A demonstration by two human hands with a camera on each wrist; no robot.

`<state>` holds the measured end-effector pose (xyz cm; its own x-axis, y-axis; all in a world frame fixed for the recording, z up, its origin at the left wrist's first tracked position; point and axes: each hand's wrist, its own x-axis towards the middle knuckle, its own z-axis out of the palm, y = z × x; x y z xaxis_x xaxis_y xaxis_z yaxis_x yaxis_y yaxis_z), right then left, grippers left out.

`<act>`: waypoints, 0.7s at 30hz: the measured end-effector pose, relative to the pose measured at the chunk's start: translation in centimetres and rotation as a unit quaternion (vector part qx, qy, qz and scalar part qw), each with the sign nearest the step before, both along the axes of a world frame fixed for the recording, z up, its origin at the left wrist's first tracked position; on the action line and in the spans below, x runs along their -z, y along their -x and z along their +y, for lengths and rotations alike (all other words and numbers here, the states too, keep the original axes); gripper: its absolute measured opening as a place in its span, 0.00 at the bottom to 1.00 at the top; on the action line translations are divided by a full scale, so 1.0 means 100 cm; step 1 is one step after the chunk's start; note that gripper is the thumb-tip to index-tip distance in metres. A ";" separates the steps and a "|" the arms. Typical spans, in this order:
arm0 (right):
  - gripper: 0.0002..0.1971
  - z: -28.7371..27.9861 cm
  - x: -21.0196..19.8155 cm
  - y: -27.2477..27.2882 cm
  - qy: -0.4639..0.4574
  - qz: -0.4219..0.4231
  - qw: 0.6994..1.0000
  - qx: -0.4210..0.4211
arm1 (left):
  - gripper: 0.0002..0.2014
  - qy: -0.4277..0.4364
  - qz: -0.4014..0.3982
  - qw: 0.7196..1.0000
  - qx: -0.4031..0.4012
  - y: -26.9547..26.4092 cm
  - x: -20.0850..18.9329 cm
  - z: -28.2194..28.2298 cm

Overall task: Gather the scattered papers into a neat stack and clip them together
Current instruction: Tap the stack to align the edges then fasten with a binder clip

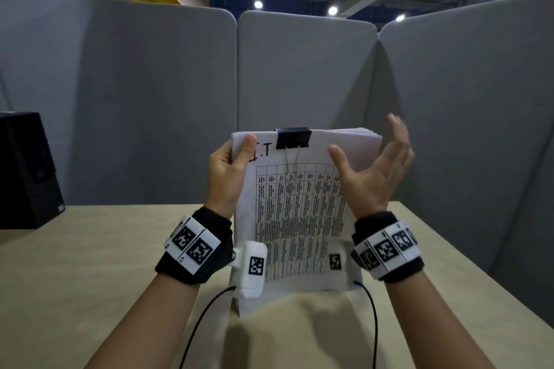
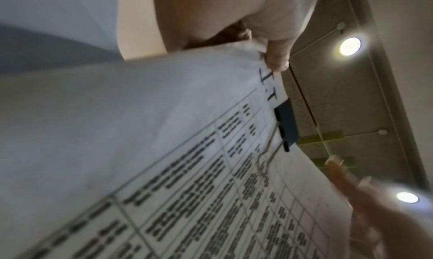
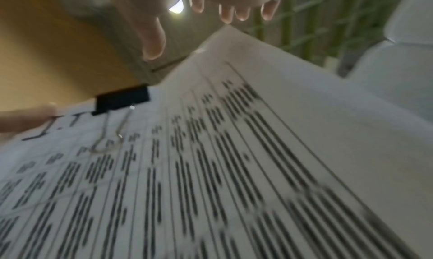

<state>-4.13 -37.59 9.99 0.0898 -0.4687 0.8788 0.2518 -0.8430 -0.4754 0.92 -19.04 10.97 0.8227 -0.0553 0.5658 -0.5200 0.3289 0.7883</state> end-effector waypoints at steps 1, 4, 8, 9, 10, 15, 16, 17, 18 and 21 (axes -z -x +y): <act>0.52 -0.004 0.008 -0.001 -0.079 0.056 0.991 -0.088 | 0.13 0.008 -0.007 1.000 -0.007 0.000 -0.001 -0.001; 0.64 -0.017 0.016 -0.010 -0.247 0.119 0.892 -0.359 | 0.24 0.024 -0.025 0.999 -0.023 0.000 -0.001 -0.006; 0.49 -0.029 0.011 -0.021 -0.273 0.158 0.857 -0.407 | 0.26 0.034 -0.016 0.997 -0.068 -0.010 -0.003 -0.009; 0.47 -0.030 0.012 -0.023 -0.285 0.157 0.853 -0.409 | 0.25 0.027 -0.012 0.997 -0.074 -0.013 -0.003 -0.009; 0.47 -0.030 0.013 -0.023 -0.297 0.154 0.849 -0.410 | 0.25 0.015 -0.011 0.997 -0.071 -0.014 -0.001 -0.008; 0.59 -0.023 0.051 -0.020 -0.320 0.213 0.843 -0.377 | 0.23 -0.065 0.058 0.995 -0.049 -0.011 0.042 0.003; 0.61 -0.019 0.062 -0.016 -0.320 0.235 0.838 -0.375 | 0.29 -0.068 0.081 0.993 -0.043 -0.010 0.055 0.007; 0.63 -0.016 0.074 -0.014 -0.318 0.255 0.835 -0.370 | 0.37 -0.067 0.097 0.992 -0.036 -0.010 0.068 0.011; 0.65 -0.014 0.083 -0.012 -0.315 0.273 0.832 -0.366 | 0.44 -0.063 0.104 0.992 -0.028 -0.013 0.080 0.014; 0.74 -0.014 0.100 -0.014 -0.302 0.306 0.832 -0.351 | 0.51 -0.081 0.113 0.990 0.017 -0.022 0.106 0.019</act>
<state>-2.77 -38.97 0.03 0.8716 -0.4520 0.1898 0.1350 -0.1509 -0.9793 3.10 -17.11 0.38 0.9237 -0.1594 0.3483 -0.3147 0.2026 0.9273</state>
